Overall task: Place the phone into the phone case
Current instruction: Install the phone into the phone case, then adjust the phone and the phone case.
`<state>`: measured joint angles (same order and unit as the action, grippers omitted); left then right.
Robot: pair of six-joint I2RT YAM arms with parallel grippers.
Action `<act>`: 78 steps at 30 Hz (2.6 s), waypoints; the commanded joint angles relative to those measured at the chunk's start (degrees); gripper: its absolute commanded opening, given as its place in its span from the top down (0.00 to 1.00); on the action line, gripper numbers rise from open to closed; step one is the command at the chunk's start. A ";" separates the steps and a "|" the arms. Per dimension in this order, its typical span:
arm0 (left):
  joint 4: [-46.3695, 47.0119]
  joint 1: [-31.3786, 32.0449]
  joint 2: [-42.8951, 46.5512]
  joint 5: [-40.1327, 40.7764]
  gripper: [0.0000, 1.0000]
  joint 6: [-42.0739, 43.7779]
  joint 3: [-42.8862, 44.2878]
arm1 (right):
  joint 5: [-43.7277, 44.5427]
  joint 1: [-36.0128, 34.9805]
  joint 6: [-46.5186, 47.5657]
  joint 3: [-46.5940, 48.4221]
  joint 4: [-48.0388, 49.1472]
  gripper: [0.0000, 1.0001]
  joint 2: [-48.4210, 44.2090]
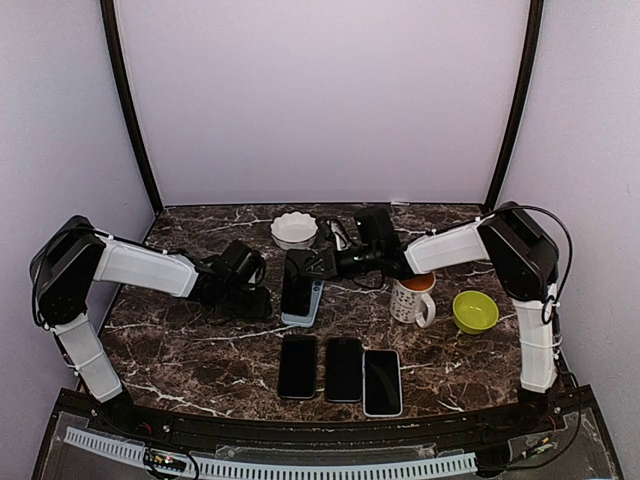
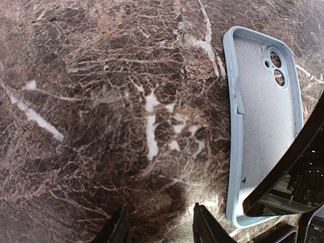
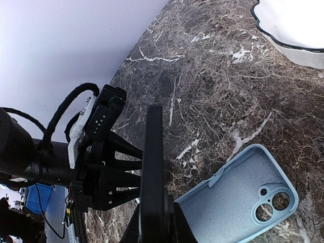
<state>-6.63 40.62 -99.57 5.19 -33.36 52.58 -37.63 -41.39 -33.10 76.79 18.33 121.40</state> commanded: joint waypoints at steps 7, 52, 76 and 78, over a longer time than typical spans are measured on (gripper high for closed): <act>-0.11 -0.38 -1.24 -0.57 0.58 0.74 1.05 | -0.72 0.95 1.30 0.69 1.76 1.00 1.37; 0.52 -0.37 -8.81 0.48 0.63 3.16 6.93 | 28.26 -2.33 8.66 13.13 -31.39 0.45 4.31; 4.35 4.39 -11.88 -15.63 0.93 0.12 2.14 | 26.01 -9.56 -2.49 2.98 -24.56 0.93 -0.45; 4.36 5.76 -11.88 -16.13 0.93 0.06 2.43 | 25.64 -10.01 -3.09 2.49 -23.91 0.94 -0.49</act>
<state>2.94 41.01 -107.42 -0.27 -32.23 57.28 -10.02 -48.03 -35.05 80.82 -6.55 121.47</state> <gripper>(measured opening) 0.069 0.065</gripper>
